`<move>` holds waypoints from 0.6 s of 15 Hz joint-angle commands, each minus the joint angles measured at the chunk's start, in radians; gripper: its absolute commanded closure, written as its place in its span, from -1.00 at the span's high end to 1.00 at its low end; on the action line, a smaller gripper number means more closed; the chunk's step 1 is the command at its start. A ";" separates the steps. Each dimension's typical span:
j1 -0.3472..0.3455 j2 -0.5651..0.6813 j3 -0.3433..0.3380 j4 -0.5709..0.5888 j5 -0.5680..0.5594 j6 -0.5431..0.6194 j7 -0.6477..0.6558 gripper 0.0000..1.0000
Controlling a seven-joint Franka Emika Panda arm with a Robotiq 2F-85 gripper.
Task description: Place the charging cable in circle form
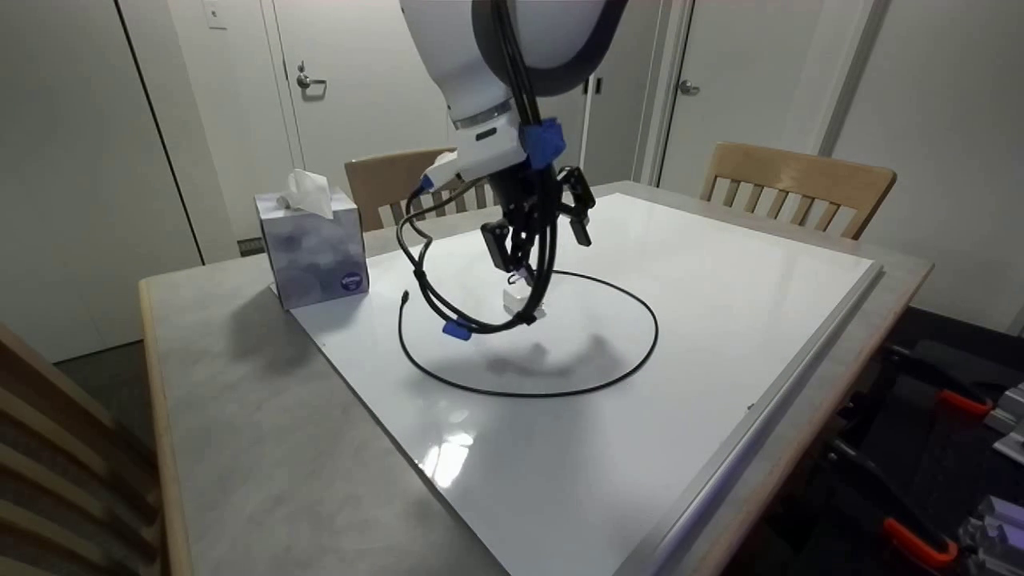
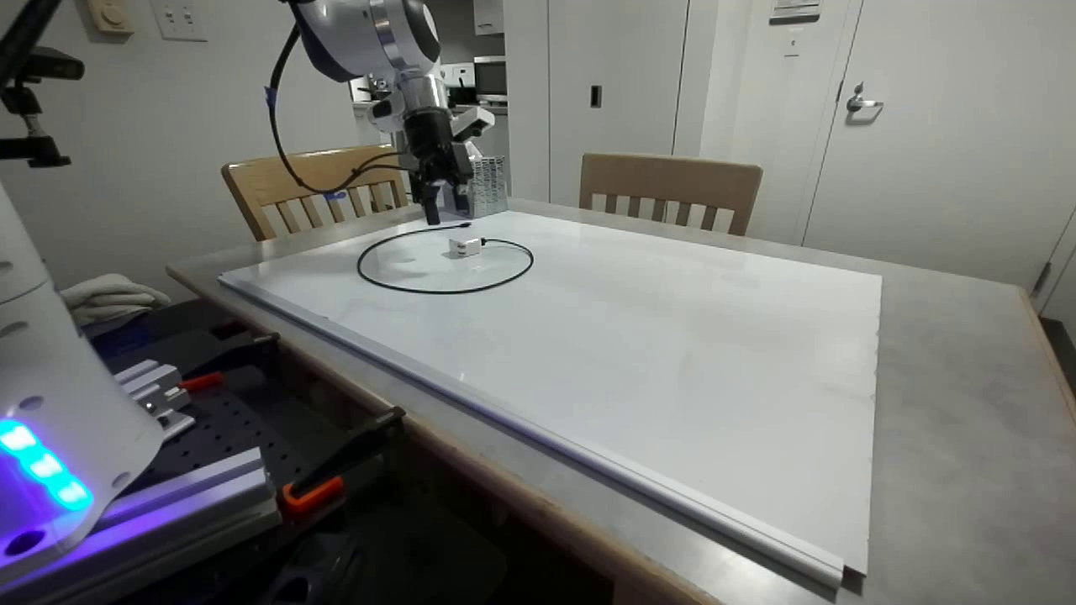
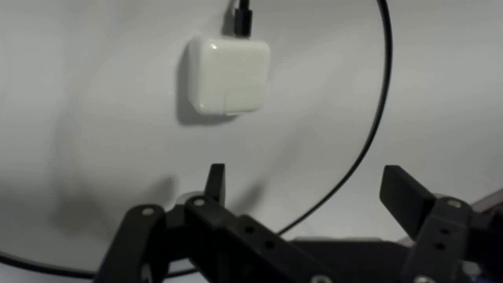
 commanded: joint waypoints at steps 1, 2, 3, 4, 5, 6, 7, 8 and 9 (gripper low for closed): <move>0.011 -0.037 -0.003 0.041 0.110 -0.177 0.034 1.00; 0.007 -0.057 0.000 0.034 0.122 -0.195 0.026 1.00; 0.014 -0.030 -0.006 0.033 0.089 -0.148 0.025 1.00; 0.013 -0.039 -0.005 0.037 0.100 -0.169 0.026 1.00; 0.013 -0.046 -0.005 0.037 0.104 -0.179 0.026 1.00; 0.020 -0.038 -0.011 0.045 0.086 -0.166 0.041 1.00; 0.028 -0.025 -0.017 0.059 0.067 -0.161 0.058 1.00; 0.033 -0.018 -0.022 0.062 0.049 -0.141 0.077 1.00; 0.036 -0.015 -0.026 0.055 0.011 -0.074 0.093 1.00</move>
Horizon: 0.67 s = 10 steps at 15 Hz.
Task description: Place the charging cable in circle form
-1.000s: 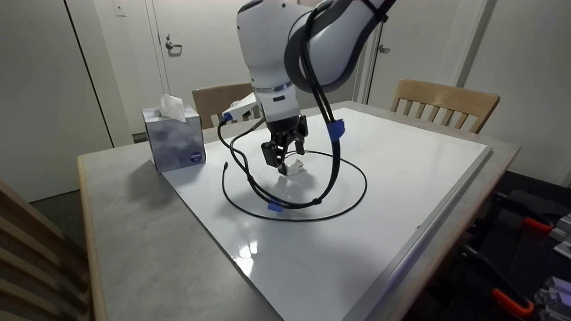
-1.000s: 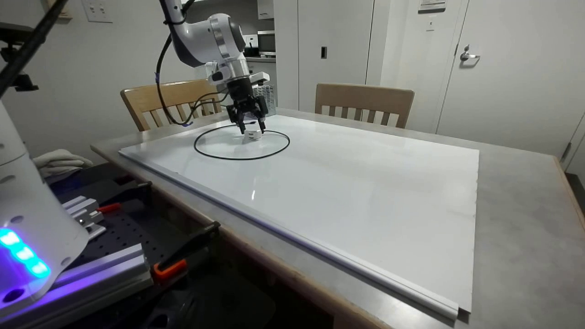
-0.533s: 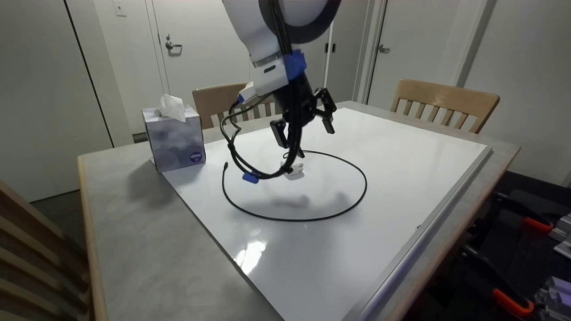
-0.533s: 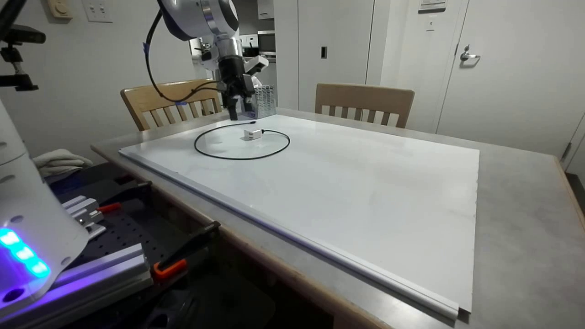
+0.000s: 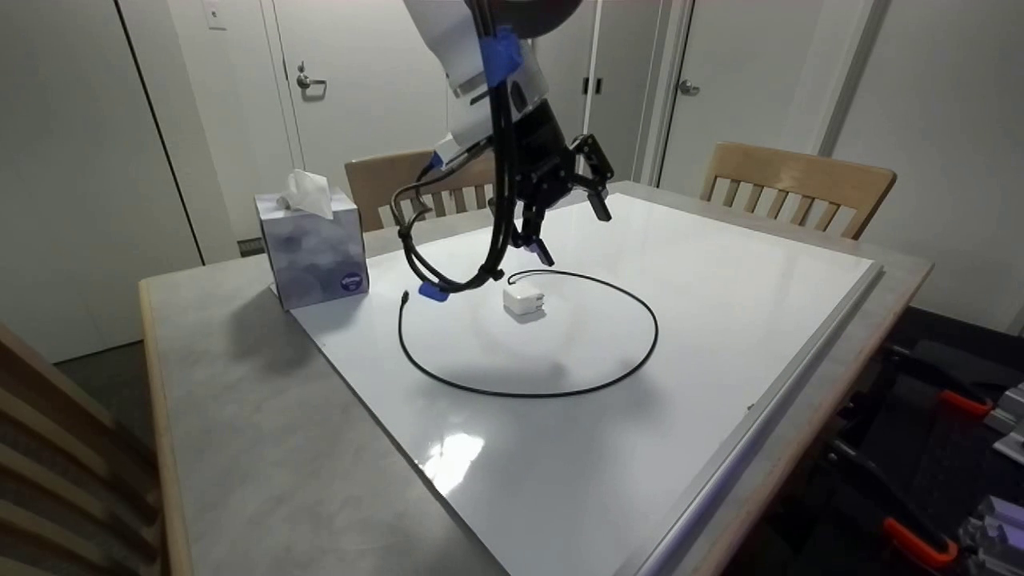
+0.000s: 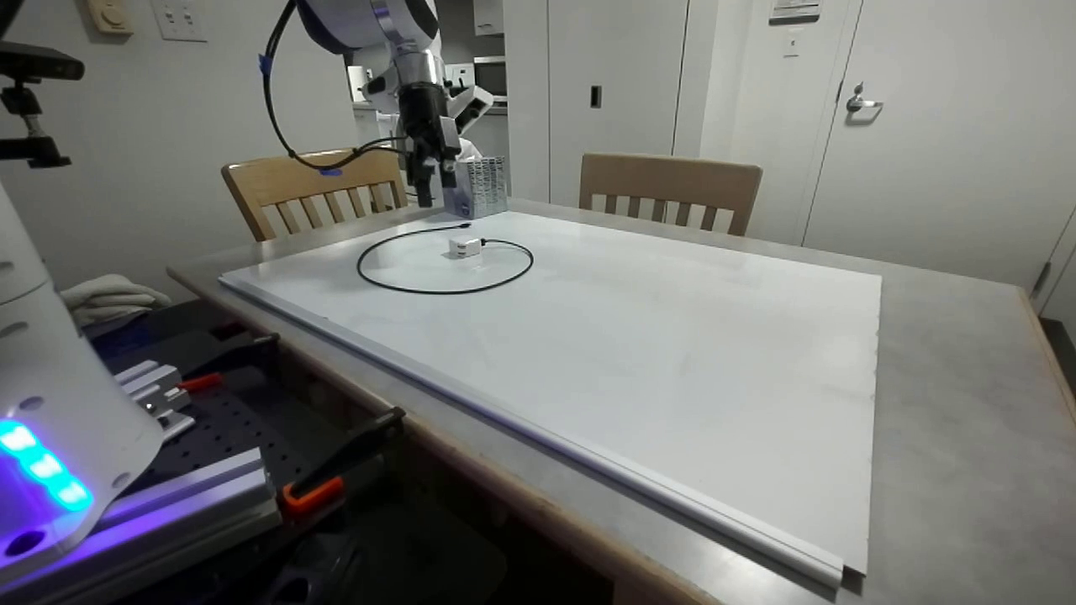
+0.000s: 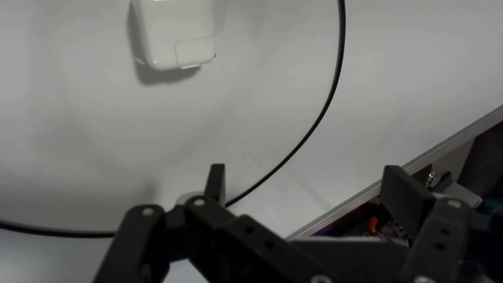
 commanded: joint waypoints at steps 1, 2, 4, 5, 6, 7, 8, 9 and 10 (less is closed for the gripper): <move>0.032 0.029 -0.032 0.009 -0.110 0.162 0.069 1.00; 0.040 0.037 -0.040 0.009 -0.152 0.216 0.094 1.00; 0.048 0.047 -0.058 -0.005 -0.219 0.348 0.171 1.00; 0.046 0.052 -0.062 -0.012 -0.236 0.414 0.214 1.00; 0.046 0.057 -0.067 -0.017 -0.256 0.479 0.256 1.00; 0.050 0.061 -0.076 -0.022 -0.285 0.542 0.301 1.00; 0.057 0.064 -0.088 -0.024 -0.322 0.601 0.344 1.00; 0.065 0.063 -0.101 -0.025 -0.371 0.657 0.385 1.00; 0.073 0.068 -0.115 -0.020 -0.426 0.708 0.427 1.00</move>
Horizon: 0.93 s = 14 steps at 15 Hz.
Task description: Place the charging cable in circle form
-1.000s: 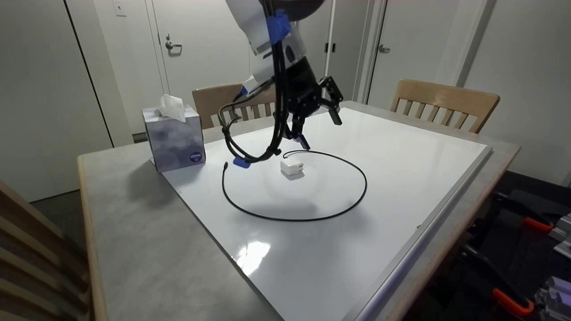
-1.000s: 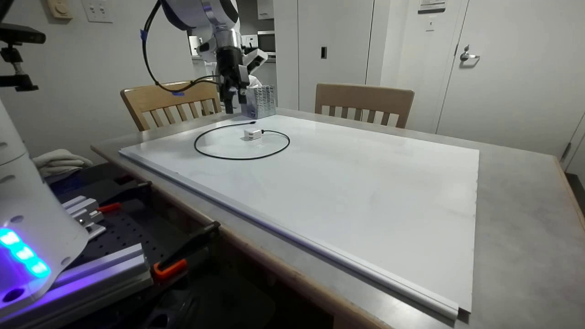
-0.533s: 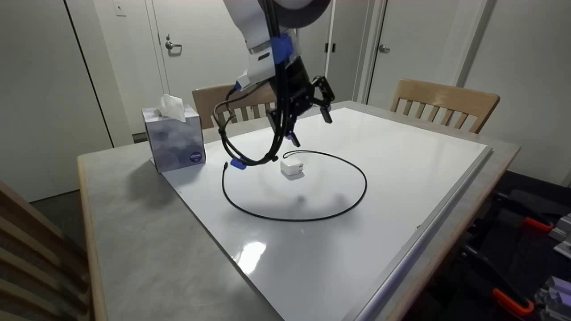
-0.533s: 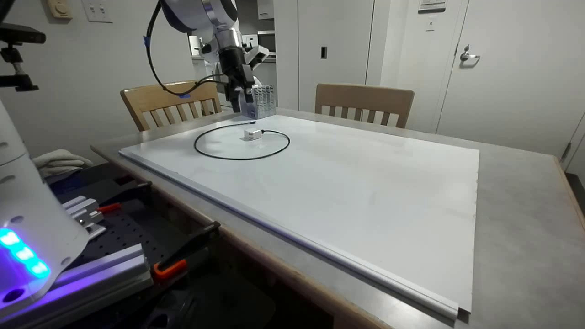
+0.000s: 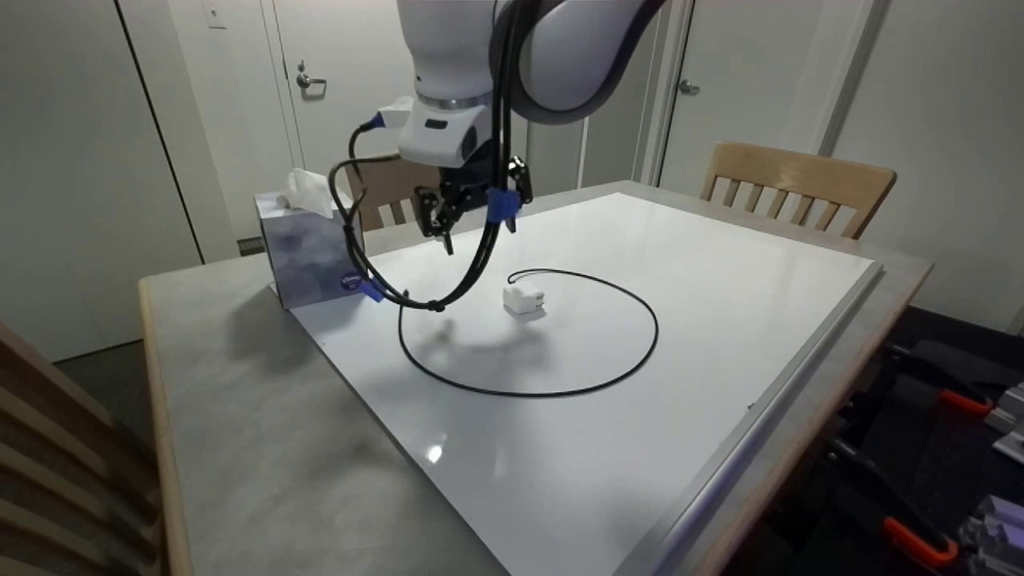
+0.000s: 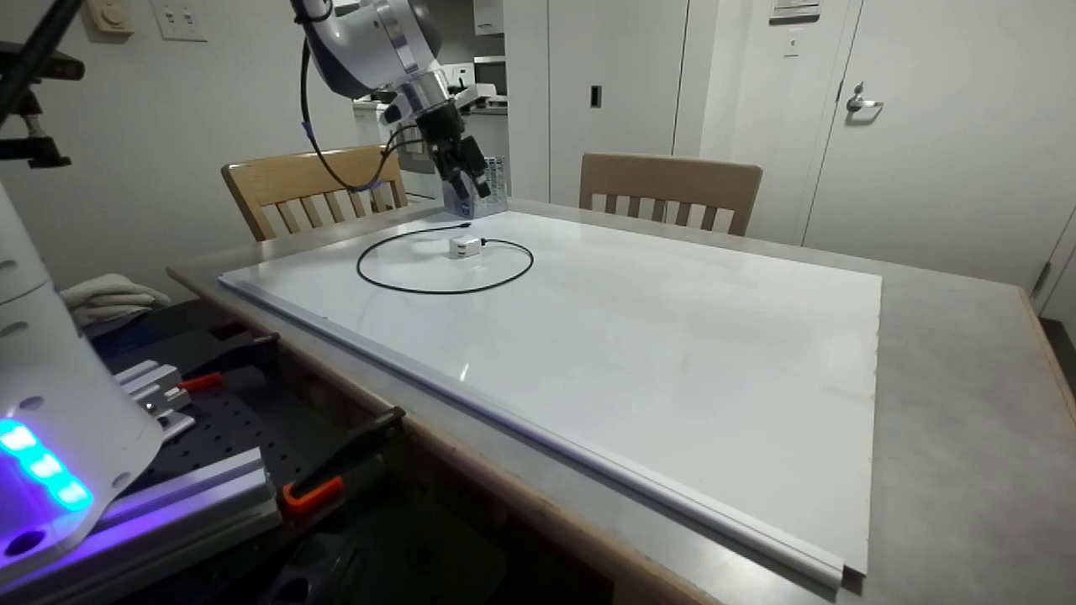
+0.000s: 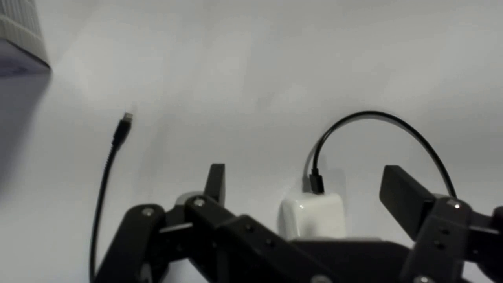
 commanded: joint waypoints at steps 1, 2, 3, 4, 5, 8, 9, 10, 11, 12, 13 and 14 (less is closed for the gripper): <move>0.033 0.004 -0.059 -0.005 -0.169 0.188 0.151 1.00; 0.037 0.012 -0.073 0.004 -0.232 0.243 0.200 1.00; 0.030 0.025 -0.077 0.016 -0.282 0.309 0.242 1.00; 0.031 0.040 -0.086 0.036 -0.345 0.366 0.278 1.00; 0.023 0.051 -0.082 0.053 -0.386 0.408 0.286 1.00; -0.004 0.031 -0.045 0.025 -0.359 0.389 0.262 1.00; -0.004 0.038 -0.044 0.030 -0.359 0.396 0.260 1.00; -0.004 0.041 -0.043 0.033 -0.359 0.398 0.259 1.00; -0.026 0.048 -0.020 0.028 -0.332 0.412 0.231 1.00; -0.048 0.062 0.002 0.028 -0.307 0.438 0.201 1.00; -0.068 0.074 0.022 0.030 -0.288 0.458 0.178 1.00; -0.086 0.088 0.041 0.032 -0.266 0.476 0.154 1.00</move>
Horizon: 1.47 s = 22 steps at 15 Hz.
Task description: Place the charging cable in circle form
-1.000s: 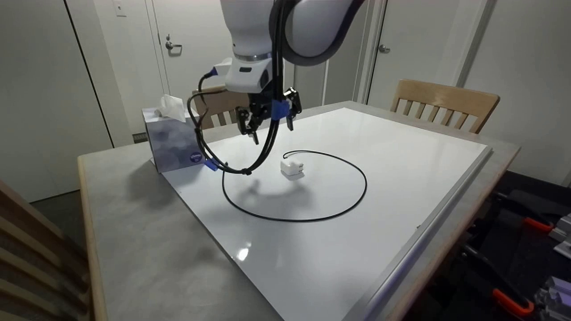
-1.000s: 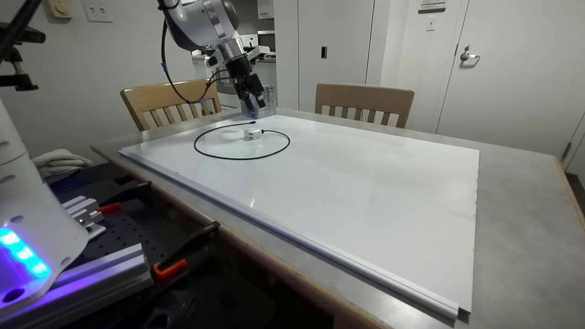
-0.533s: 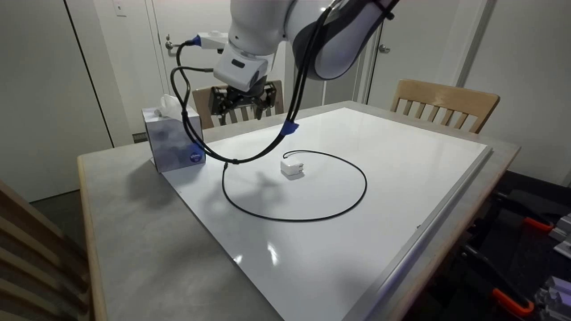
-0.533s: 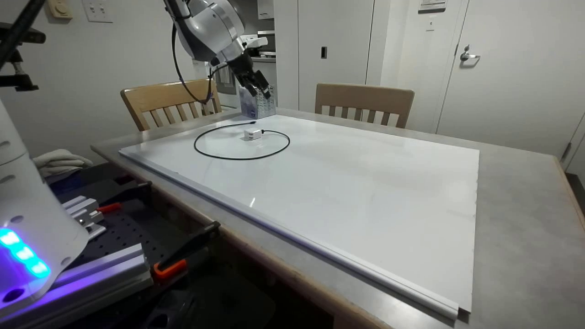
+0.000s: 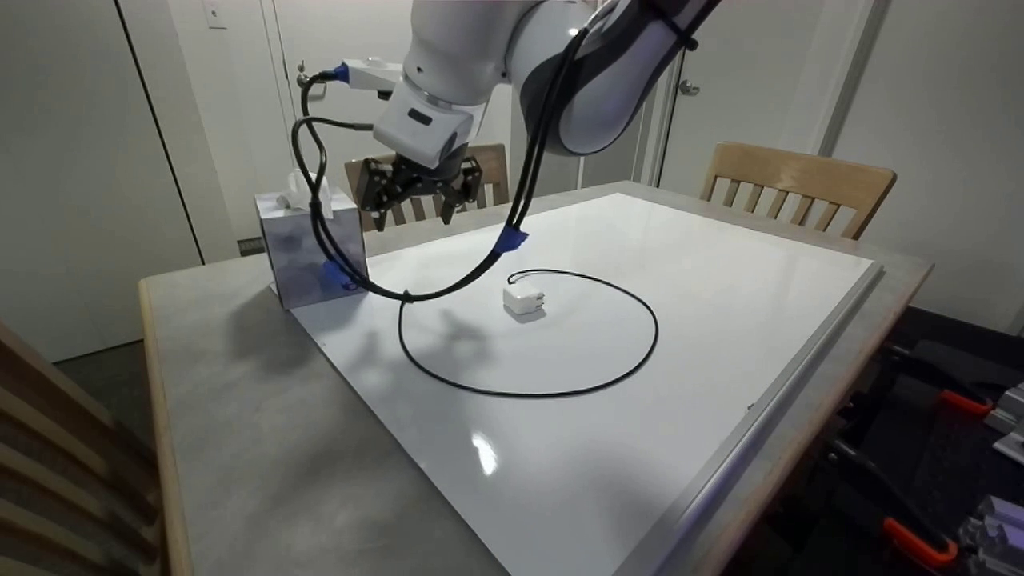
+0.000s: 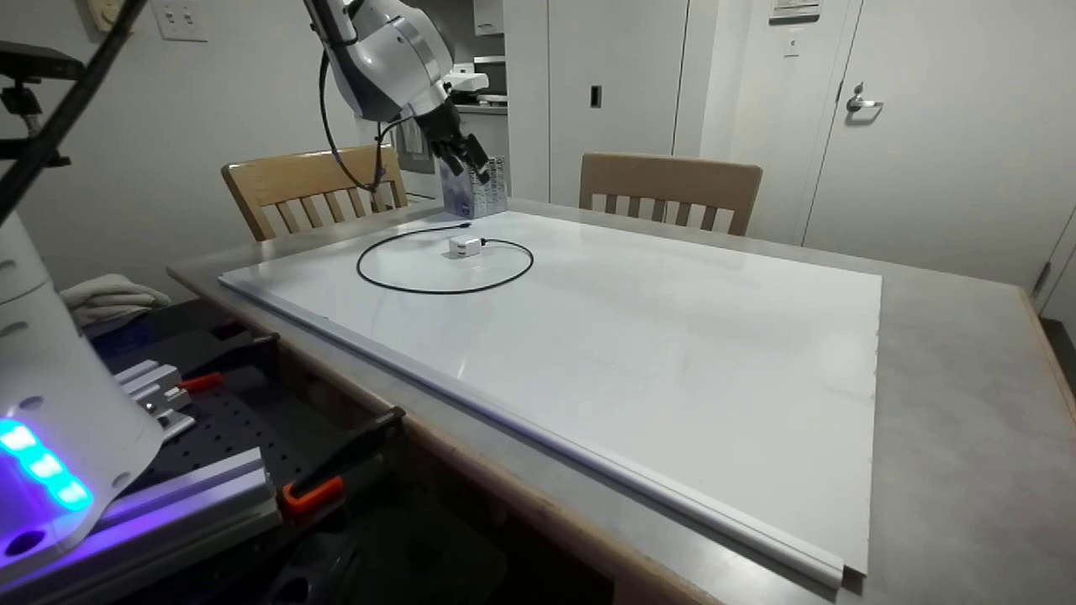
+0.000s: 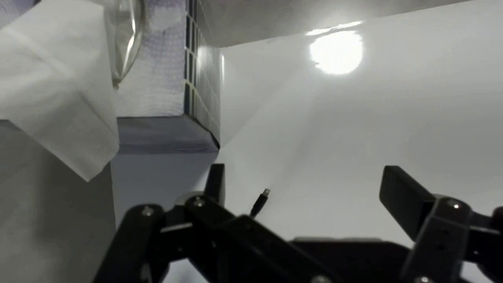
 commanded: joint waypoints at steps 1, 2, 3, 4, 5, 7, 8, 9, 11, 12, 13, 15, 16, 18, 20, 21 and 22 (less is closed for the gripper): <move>-0.084 0.049 0.077 0.004 0.076 0.075 -0.105 1.00; -0.098 0.062 0.090 0.007 0.098 0.086 -0.132 1.00; -0.110 0.076 0.100 0.010 0.121 0.088 -0.160 1.00; -0.122 0.093 0.108 0.016 0.143 0.093 -0.186 1.00; -0.157 0.111 0.144 0.020 0.170 0.086 -0.225 1.00; -0.210 0.148 0.206 0.034 0.232 0.057 -0.312 1.00; -0.245 0.167 0.253 0.045 0.270 0.025 -0.375 1.00; -0.273 0.189 0.291 0.059 0.301 -0.003 -0.430 1.00; -0.281 0.215 0.315 0.087 0.408 -0.041 -0.565 1.00; -0.286 0.224 0.328 0.102 0.452 -0.068 -0.616 1.00; -0.280 0.230 0.329 0.123 0.505 -0.101 -0.673 1.00; -0.253 0.234 0.315 0.162 0.607 -0.177 -0.764 1.00; -0.238 0.238 0.304 0.186 0.648 -0.219 -0.800 1.00; -0.211 0.245 0.285 0.234 0.712 -0.294 -0.861 1.00; -0.186 0.251 0.267 0.276 0.756 -0.352 -0.908 1.00; -0.251 0.281 0.352 0.292 0.642 -0.379 -0.845 1.00; -0.249 0.287 0.360 0.308 0.629 -0.401 -0.843 1.00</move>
